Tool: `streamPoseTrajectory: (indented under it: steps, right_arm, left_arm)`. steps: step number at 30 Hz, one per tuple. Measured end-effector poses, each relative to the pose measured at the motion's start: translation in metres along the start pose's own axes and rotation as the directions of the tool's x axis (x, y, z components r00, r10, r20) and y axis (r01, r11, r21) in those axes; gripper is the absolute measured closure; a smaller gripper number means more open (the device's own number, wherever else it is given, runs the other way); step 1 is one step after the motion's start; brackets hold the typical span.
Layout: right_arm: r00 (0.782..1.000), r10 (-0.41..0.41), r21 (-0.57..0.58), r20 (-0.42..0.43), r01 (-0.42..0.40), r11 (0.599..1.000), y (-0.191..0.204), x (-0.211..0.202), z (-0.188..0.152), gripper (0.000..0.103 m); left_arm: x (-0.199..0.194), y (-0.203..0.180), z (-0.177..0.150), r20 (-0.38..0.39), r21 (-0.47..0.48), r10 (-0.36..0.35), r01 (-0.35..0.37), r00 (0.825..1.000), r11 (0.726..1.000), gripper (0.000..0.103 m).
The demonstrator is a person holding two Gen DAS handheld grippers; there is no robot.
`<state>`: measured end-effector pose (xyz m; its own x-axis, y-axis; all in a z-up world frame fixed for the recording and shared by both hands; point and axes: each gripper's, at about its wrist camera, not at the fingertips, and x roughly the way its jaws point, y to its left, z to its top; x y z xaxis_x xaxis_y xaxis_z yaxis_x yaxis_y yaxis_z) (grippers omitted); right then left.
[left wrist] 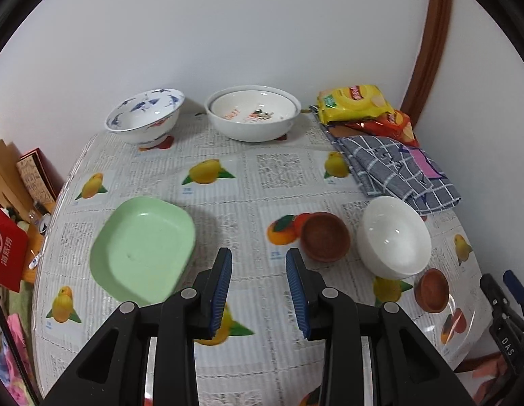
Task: Organize plates and bowls
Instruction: 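Grasp one brown clay dish with the right gripper while the left gripper grasps the other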
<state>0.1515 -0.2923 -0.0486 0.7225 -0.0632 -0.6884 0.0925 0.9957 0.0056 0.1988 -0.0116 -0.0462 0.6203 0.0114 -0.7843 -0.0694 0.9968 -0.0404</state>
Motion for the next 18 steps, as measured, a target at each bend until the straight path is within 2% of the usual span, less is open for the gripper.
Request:
streamPoseTrajectory:
  steps: [3, 6, 9, 12, 15, 18]
  right_arm:
    - [0.999, 0.02, 0.025, -0.043, -0.019, 1.0, -0.016, 0.01, -0.008, 0.028]
    - [0.996, 0.028, 0.022, -0.083, -0.026, 0.999, -0.024, 0.025, -0.016, 0.028]
    - [0.992, 0.041, 0.022, -0.122, -0.039, 0.999, -0.03, 0.041, -0.024, 0.038]
    - [0.983, 0.077, 0.04, -0.168, -0.072, 0.997, -0.036, 0.057, -0.03, 0.043]
    - [0.973, 0.116, 0.058, -0.199, -0.106, 0.993, -0.041, 0.074, -0.033, 0.05]
    - [0.967, 0.13, 0.063, -0.219, -0.119, 0.991, -0.041, 0.091, -0.031, 0.05]
  left_arm:
    - [0.003, -0.014, -0.002, -0.006, 0.02, -0.016, 0.016, 1.0, 1.0, 0.072]
    - [0.016, -0.025, -0.005, -0.055, 0.03, -0.023, 0.024, 0.998, 0.999, 0.072]
    - [0.03, -0.031, -0.008, -0.09, 0.012, -0.026, 0.028, 0.996, 1.0, 0.072]
    - [0.043, -0.036, -0.011, -0.106, -0.011, -0.054, 0.053, 0.993, 0.999, 0.072]
    - [0.056, -0.04, -0.011, -0.121, -0.03, -0.036, 0.032, 0.992, 0.999, 0.072]
    - [0.068, -0.039, -0.01, -0.133, -0.053, -0.008, 0.001, 0.991, 0.999, 0.072]
